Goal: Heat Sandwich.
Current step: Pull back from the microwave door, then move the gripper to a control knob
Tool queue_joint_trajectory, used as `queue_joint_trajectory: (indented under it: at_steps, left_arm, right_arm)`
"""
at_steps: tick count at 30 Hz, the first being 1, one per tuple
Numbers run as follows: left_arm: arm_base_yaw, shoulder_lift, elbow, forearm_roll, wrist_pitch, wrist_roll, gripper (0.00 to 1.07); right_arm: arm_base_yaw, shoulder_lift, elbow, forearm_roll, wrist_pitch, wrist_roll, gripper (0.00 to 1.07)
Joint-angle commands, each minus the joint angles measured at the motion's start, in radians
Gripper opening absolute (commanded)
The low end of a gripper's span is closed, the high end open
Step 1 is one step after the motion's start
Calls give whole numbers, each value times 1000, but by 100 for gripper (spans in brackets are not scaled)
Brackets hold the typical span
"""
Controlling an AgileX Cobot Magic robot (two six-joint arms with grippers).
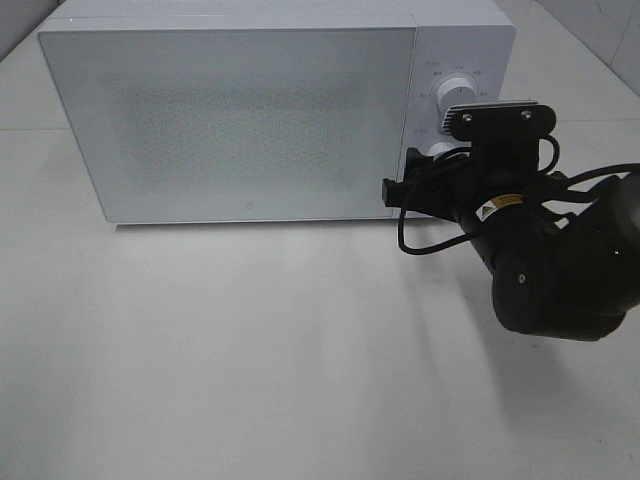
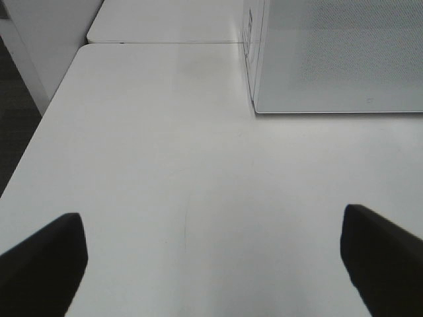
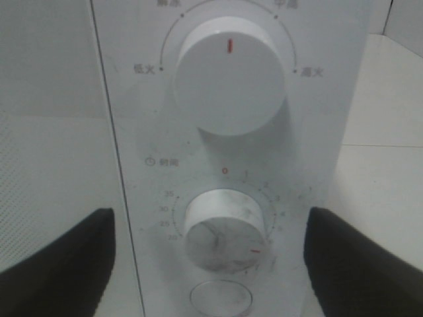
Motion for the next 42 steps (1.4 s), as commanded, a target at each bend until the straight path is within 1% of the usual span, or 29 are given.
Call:
queue_joint_trajectory:
  at_steps: [1, 3, 7, 12, 18, 23, 24, 26, 27, 28, 29, 31, 32, 33, 34, 35, 36, 38, 39, 40, 41, 42]
  left_arm:
    - [2, -25, 3, -10, -5, -7, 98]
    - [2, -25, 3, -10, -5, -7, 98]
    - [2, -25, 3, -10, -5, -7, 98]
    - [2, -25, 3, -10, -5, -7, 98]
    - [2, -25, 3, -10, -5, -7, 98]
    - [4, -25, 3, -10, -5, -7, 98]
    - [4, -25, 3, -10, -5, -7, 98]
    - [4, -25, 3, -10, -5, -7, 98]
    - [4, -25, 3, -10, -5, -7, 98]
    - [4, -25, 3, -10, -5, -7, 98]
    - [4, -25, 3, -10, -5, -7, 98]
    - [4, -25, 3, -10, -5, -7, 98]
    - [4, -25, 3, -10, -5, -7, 98]
    - [4, -25, 3, -10, -5, -7, 98]
    - [4, -25, 3, -10, -5, -7, 98]
    - [4, -25, 3, -10, -5, -7, 98]
    - [4, -25, 3, -10, -5, -7, 98]
    - [4, -25, 3, -10, -5, -7, 98]
    - [4, -25, 3, -10, -5, -7, 98]
    - [4, -25, 3, -10, -5, -7, 98]
    - [4, -25, 3, -10, -5, -7, 98]
    - [4, -25, 3, -10, -5, -7, 98]
  right_arm:
    - [-5, 24, -38, -20, 7, 6, 76]
    - [-19, 46, -65, -32, 24, 6, 76]
    - [-29, 61, -84, -35, 25, 6, 76]
    - [-40, 63, -88, -34, 29, 6, 76]
    - [-78, 65, -88, -41, 35, 6, 76]
    - [-77, 65, -88, -56, 43, 6, 76]
    - [-77, 65, -88, -58, 43, 6, 76]
    - [-75, 65, -88, -58, 43, 6, 72]
    - [-75, 65, -88, -58, 43, 6, 72]
    - [-75, 65, -88, -58, 43, 6, 69]
    - [-75, 65, -87, -58, 43, 6, 62]
    - [-74, 65, -87, -58, 43, 6, 53]
    - [-74, 65, -87, -58, 43, 6, 53]
    - [-72, 65, -87, -58, 43, 6, 49]
    - [-72, 64, -87, -58, 43, 6, 38]
    - [-72, 62, -87, -58, 43, 6, 34]
    - [-72, 62, -87, -58, 43, 6, 34]
    - [-72, 62, -75, -58, 39, 6, 22]
    - [-72, 62, -72, -58, 39, 6, 14]
    - [-72, 62, -68, -58, 37, 6, 10]
    - [-72, 62, -68, -58, 37, 6, 10]
    - [-72, 62, -65, -58, 36, 5, 7]
